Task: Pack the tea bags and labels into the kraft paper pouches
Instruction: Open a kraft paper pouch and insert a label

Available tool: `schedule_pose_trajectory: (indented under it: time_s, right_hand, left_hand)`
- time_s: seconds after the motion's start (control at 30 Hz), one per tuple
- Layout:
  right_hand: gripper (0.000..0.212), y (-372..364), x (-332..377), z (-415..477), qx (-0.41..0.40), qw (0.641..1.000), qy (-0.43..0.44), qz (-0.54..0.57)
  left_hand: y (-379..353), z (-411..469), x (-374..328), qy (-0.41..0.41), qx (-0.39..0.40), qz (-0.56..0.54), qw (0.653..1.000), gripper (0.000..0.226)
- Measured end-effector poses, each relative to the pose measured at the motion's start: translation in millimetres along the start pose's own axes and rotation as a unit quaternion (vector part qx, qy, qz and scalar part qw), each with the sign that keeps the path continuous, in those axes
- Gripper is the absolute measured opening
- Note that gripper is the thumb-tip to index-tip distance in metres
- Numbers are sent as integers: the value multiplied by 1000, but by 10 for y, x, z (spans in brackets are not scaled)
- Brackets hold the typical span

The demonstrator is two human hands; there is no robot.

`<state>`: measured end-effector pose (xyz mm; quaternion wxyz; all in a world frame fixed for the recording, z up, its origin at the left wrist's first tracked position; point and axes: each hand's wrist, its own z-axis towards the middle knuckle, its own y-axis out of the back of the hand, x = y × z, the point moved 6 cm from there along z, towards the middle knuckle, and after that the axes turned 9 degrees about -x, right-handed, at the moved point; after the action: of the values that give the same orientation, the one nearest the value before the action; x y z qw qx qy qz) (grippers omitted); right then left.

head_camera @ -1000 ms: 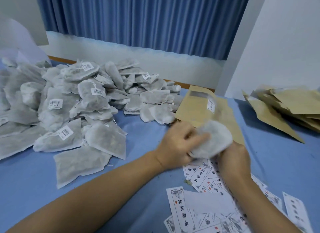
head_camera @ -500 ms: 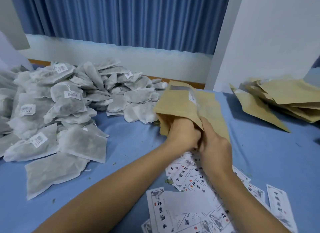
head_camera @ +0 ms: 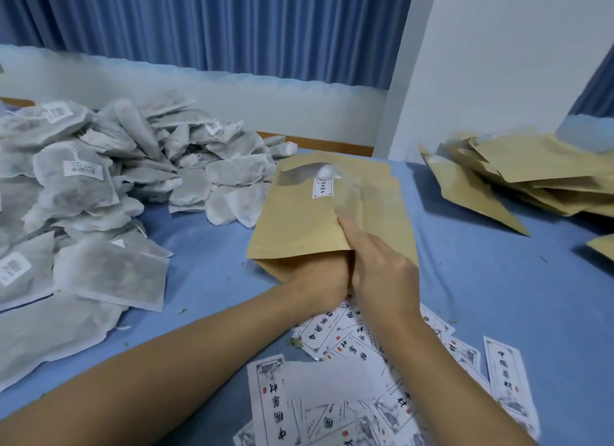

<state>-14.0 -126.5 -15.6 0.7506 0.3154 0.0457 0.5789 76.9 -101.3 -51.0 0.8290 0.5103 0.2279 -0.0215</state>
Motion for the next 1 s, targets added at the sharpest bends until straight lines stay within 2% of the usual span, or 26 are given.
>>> schedule_pose_trajectory:
  time_s: [0.07,0.13,0.2,0.23,0.27,0.3,0.33,0.43,0.47,0.5,0.57,0.6,0.63,0.67,0.73,0.9,1.0]
  right_hand:
    - [75,-21,-7,-27,19,1000,-8,-3]
    - [76,-30,-75,-12,21,999,-25,-4]
    - [72,-46,-183,25,16,998,-63,-12]
    - [71,-45,-212,31,9,997,-75,-20]
    - [70,-39,-225,27,4,996,-81,-26]
    - [71,-41,-234,17,5,996,-83,-31]
    - [72,-44,-241,11,9,996,-81,-38]
    - [71,-52,-273,12,20,994,-94,-49]
    - [70,-50,-269,15,20,994,-96,-55]
    - [68,-53,-266,18,23,993,-99,-56]
    - [64,-52,-249,22,26,994,-97,-53]
    - [63,-50,-237,22,26,994,-95,-53]
    - [63,-51,-228,21,27,994,-94,-53]
    - [63,-52,-225,21,25,994,-94,-51]
    - [64,-56,-233,20,22,994,-98,-45]
    - [63,-59,-268,15,15,993,-118,-15]
    - [56,-22,-263,14,-1,992,-129,1]
  left_hand:
    - [62,-216,-18,-48,-59,3,997,11]
    - [303,-314,98,-82,-170,31,981,20]
    - [642,-378,102,-182,-286,-15,941,24]
    - [770,-439,86,-250,-338,-51,906,22]
    - [879,-480,120,-280,-380,-80,878,21]
    - [955,-503,211,-281,-420,-100,857,21]
    - [1032,-492,328,-247,-450,-116,850,21]
    - [1108,-423,734,-87,-501,-155,847,16]
    - [1092,-384,866,-35,-494,-145,857,16]
    - [1045,-300,998,17,-448,-104,888,24]
    - [786,-115,1263,118,-245,51,961,45]
    - [628,-99,1363,159,-140,107,971,48]
    - [516,-111,1413,181,-77,130,972,49]
    - [475,-124,1423,186,-60,125,973,52]
    - [500,-124,1412,180,-96,102,974,58]
    - [618,-129,1340,176,-146,187,955,27]
    - [725,-150,1344,170,-174,151,958,16]
